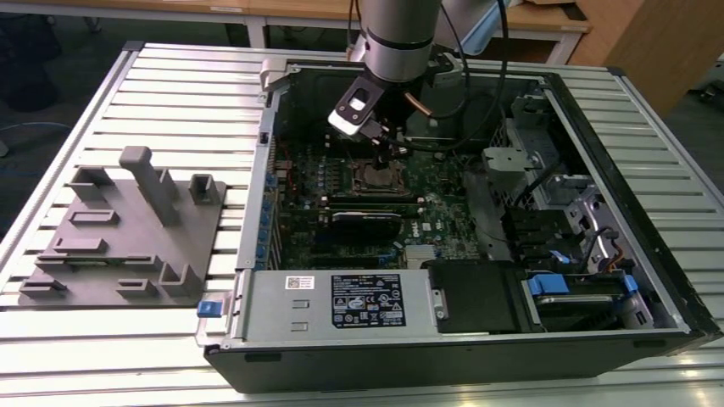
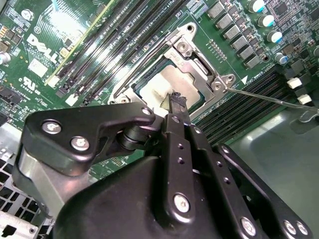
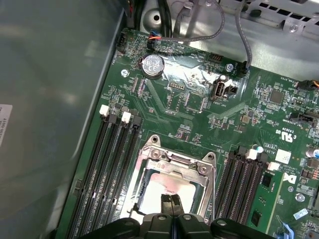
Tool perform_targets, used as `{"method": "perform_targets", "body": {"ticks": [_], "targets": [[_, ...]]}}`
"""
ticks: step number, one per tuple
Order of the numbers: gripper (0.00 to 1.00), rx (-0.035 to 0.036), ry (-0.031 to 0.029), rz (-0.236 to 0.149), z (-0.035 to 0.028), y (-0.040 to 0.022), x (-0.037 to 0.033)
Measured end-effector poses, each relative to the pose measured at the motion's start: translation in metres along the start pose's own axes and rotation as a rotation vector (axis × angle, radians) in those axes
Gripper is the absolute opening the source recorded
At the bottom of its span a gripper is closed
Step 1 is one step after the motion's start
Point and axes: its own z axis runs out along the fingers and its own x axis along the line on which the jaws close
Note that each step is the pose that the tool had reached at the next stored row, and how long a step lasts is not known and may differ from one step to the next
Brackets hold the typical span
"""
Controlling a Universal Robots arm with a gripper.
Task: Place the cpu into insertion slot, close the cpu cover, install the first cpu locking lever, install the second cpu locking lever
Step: 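Close the cpu cover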
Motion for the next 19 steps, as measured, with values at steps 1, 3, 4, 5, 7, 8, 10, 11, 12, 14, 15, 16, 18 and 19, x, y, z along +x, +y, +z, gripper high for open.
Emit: {"method": "perform_targets", "body": {"ticks": [1,3,4,5,7,8,10,11,12,14,15,16,18,19], "targets": [[0.11,-0.0001,0.0002,-0.002,0.0000,0.0000,0.0000],[0.11,-0.0001,0.0003,-0.003,0.0000,0.0000,0.0000],[0.11,-0.0001,0.0003,-0.003,0.0000,0.0000,0.0000],[0.11,-0.0001,0.0003,-0.003,0.0000,0.0000,0.0000],[0.11,0.0000,0.0003,-0.003,0.0000,0.0000,0.0000],[0.11,0.0000,0.0003,-0.003,0.0000,0.0000,0.0000],[0.11,0.0000,0.0003,-0.004,0.0000,0.0000,0.0000],[0.11,0.0000,0.0004,-0.006,0.0000,0.0000,0.0000],[0.11,0.0000,0.0004,-0.009,0.0000,0.0000,0.0000],[0.11,0.0000,0.0004,-0.010,0.0000,0.0000,0.0000],[0.11,0.0001,0.0004,-0.010,0.0000,0.0000,0.0000],[0.11,0.0000,0.0005,-0.010,0.0000,0.0000,0.0000],[0.11,0.0000,0.0005,-0.010,0.0000,0.0000,0.0000],[0.11,0.0000,0.0004,-0.010,0.0000,0.0000,0.0000]]}}
